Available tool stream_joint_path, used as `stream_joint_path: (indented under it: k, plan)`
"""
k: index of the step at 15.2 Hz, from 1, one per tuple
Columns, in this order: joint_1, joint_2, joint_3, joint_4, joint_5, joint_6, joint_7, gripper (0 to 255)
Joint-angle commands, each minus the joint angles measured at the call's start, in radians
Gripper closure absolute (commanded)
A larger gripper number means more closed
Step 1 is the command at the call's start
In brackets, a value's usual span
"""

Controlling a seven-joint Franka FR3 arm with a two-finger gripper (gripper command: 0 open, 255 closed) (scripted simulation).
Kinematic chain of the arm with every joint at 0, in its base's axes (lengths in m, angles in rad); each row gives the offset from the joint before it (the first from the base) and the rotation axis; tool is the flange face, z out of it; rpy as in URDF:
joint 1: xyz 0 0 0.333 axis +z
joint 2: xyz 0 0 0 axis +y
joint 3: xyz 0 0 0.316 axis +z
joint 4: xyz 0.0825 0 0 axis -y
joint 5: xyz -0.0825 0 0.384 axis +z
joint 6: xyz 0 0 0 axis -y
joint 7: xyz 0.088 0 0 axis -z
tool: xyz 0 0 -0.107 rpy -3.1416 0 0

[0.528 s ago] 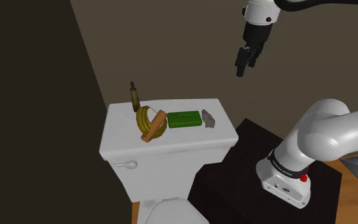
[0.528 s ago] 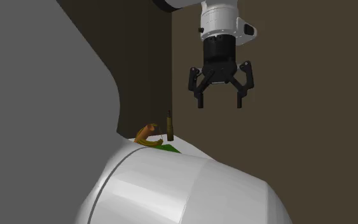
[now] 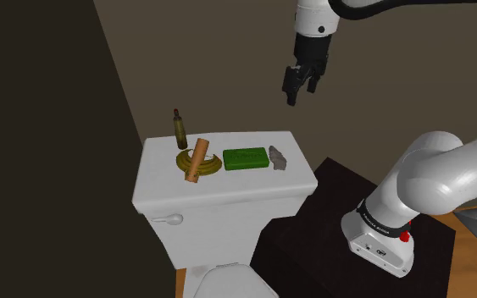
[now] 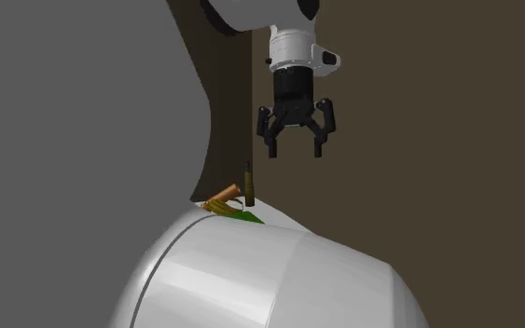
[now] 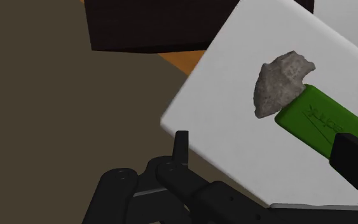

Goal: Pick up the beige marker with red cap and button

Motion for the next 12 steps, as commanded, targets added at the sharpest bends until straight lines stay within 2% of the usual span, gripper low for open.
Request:
stream_joint_path:
  k: [1, 7, 12]
  plan:
    - [0.004, 0.064, 0.042, 0.049, 0.016, 0.016, 0.066, 0]
    - [0.005, 0.265, 0.151, 0.210, 0.018, 0.056, 0.250, 0]
    - [0.011, 0.457, 0.227, 0.384, -0.024, 0.064, 0.409, 0]
